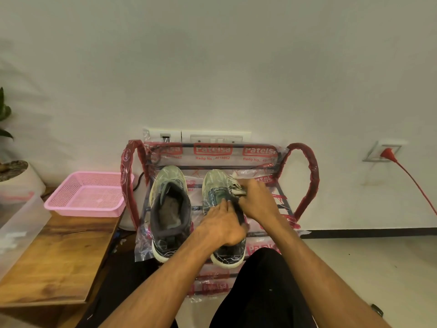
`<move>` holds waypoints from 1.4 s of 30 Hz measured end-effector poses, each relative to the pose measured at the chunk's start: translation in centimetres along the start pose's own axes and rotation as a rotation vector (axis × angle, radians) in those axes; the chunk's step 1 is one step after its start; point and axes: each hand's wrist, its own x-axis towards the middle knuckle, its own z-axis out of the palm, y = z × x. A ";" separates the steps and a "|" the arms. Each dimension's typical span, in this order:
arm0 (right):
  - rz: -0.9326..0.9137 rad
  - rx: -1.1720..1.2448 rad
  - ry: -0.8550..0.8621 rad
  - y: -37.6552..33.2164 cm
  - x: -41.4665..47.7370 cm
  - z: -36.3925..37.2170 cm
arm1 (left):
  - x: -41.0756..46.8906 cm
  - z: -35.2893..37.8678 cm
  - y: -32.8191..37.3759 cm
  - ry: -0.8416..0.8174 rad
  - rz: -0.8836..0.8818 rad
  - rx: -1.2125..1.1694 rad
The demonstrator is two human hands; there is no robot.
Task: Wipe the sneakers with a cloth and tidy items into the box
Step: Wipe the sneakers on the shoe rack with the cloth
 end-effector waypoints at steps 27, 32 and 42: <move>-0.474 -0.312 -0.350 1.8 4.3 1.9 | -2.2 2.3 0.0 0.385 0.117 0.103; -0.539 -0.589 -0.323 1.5 4.9 2.2 | -2.2 2.2 -0.4 0.370 0.129 0.081; -0.328 -0.133 -0.570 1.5 6.2 1.9 | -2.0 2.4 -1.1 0.347 0.146 0.005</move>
